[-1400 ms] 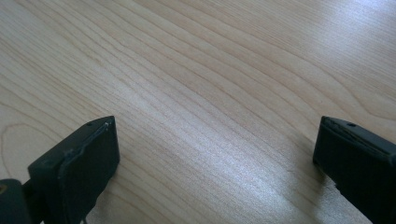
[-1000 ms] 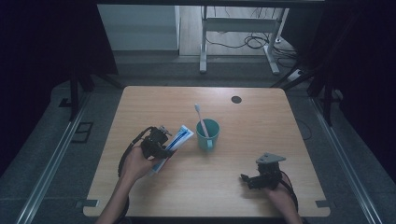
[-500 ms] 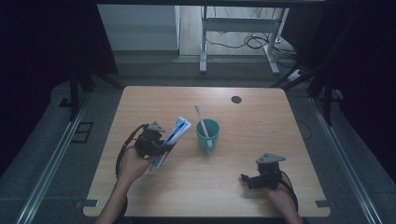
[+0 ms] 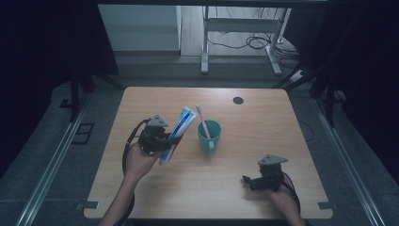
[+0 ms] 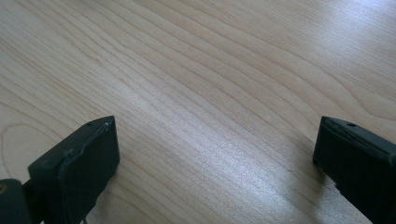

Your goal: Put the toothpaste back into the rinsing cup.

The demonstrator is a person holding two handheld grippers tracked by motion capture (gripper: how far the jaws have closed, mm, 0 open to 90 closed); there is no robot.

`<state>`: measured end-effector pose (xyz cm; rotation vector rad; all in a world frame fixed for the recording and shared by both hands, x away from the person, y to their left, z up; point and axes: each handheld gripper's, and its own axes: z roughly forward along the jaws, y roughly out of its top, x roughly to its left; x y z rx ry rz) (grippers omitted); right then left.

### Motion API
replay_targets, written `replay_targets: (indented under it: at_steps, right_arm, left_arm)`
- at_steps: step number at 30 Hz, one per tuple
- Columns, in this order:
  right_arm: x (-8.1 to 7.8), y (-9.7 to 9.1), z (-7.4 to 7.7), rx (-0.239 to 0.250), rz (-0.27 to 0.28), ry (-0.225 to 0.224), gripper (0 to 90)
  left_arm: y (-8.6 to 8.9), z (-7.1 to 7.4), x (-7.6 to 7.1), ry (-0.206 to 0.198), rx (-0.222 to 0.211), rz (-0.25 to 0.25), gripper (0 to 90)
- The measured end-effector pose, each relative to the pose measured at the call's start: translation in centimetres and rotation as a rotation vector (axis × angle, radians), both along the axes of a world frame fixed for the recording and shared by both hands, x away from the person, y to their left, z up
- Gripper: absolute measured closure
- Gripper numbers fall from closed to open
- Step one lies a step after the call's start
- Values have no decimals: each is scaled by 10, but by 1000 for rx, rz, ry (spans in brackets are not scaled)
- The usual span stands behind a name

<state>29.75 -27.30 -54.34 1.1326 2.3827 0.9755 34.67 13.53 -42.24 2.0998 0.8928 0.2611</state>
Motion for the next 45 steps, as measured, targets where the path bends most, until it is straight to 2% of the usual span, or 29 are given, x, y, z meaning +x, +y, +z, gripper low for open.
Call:
replay_targets:
  at_steps: [7, 27, 34, 39, 45]
  right_arm:
    - [0, 0, 0, -1, 0, -1, 3]
    - [0, 0, 0, -1, -1, -1, 3]
    - [0, 0, 0, 0, 0, -3, 5]
    - [0, 0, 0, -1, 0, -2, 7]
    - [0, 0, 0, 0, 2, -1, 8]
  left_arm:
    - [-10, 9, 5, -29, -41, -10, 722]
    - [-51, 30, 26, -82, -77, -33, 722]
    - [-64, 34, 34, -102, -82, -26, 722]
    - [-71, 36, 41, -117, -105, -16, 722]
    - [-81, 40, 49, -138, -112, -9, 722]
